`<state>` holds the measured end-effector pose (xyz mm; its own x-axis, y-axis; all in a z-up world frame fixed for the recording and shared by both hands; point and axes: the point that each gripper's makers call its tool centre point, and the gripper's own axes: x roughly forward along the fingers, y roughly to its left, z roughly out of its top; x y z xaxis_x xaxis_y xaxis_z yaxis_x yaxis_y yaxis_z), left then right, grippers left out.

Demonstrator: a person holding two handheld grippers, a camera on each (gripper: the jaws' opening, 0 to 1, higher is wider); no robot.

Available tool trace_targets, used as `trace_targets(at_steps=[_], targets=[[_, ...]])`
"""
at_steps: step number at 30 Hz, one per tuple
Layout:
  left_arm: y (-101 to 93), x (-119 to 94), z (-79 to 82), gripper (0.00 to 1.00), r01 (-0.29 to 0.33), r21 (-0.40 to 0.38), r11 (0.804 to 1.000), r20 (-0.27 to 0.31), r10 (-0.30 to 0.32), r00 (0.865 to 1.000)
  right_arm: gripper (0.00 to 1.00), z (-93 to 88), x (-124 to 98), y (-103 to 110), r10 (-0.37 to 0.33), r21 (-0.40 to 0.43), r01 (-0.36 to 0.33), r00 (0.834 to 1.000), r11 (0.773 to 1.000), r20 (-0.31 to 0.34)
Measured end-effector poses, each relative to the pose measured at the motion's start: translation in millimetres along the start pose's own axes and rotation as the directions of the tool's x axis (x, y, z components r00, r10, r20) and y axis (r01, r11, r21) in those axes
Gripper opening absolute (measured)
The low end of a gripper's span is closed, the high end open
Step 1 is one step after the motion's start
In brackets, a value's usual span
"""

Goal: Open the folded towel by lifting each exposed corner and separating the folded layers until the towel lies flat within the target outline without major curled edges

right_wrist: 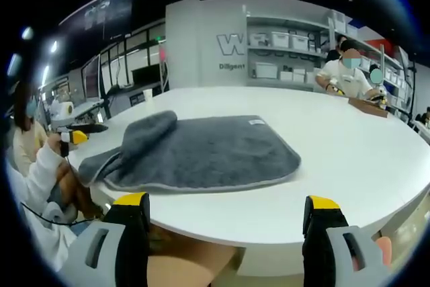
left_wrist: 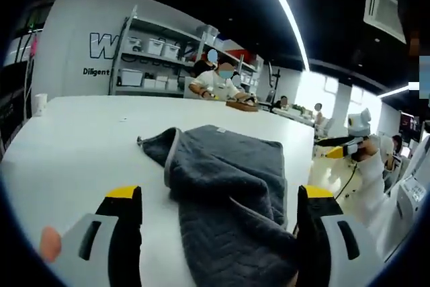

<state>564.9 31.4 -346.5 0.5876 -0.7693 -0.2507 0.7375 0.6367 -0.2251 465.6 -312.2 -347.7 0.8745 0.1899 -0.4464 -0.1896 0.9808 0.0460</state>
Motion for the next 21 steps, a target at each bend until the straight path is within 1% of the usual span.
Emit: trace_targets(at_steps=[6, 8, 10, 14, 16, 18, 21], targets=[[1.9, 5.0, -0.6, 0.99, 0.017, 0.016, 1.000, 0.004, -0.017, 1.000, 0.94, 0.3, -0.6, -0.8, 0.000, 0.001, 0.000, 1.000, 1.000, 0.002], [3.7, 9.0, -2.4, 0.99, 0.027, 0.018, 0.999, 0.009, -0.027, 1.000, 0.94, 0.2, -0.6, -0.9, 0.000, 0.001, 0.000, 1.000, 1.000, 0.001], [6.0, 14.1, -6.0, 0.99, 0.037, 0.022, 0.999, 0.000, -0.037, 0.999, 0.94, 0.0, -0.5, -0.5, 0.002, 0.000, -0.002, 1.000, 1.000, 0.000], [15.1, 24.1, -11.1, 0.99, 0.043, 0.036, 0.998, -0.019, -0.043, 0.999, 0.94, 0.7, -0.8, 0.9, 0.009, -0.001, -0.009, 1.000, 1.000, 0.003], [23.8, 31.6, -13.2, 0.99, 0.046, 0.049, 0.998, -0.030, -0.044, 0.999, 0.94, 0.9, -1.2, 0.9, 0.009, -0.001, -0.009, 1.000, 1.000, 0.003], [33.1, 38.0, -15.7, 0.99, 0.041, 0.061, 0.997, -0.045, -0.038, 0.998, 0.94, 0.8, -1.4, 0.7, 0.008, -0.001, -0.008, 1.000, 1.000, 0.003], [42.1, 46.5, -20.2, 0.97, 0.059, 0.078, 0.995, -0.079, -0.053, 0.995, 0.94, -0.3, -1.7, 0.0, 0.006, -0.002, -0.006, 1.000, 1.000, -0.002]])
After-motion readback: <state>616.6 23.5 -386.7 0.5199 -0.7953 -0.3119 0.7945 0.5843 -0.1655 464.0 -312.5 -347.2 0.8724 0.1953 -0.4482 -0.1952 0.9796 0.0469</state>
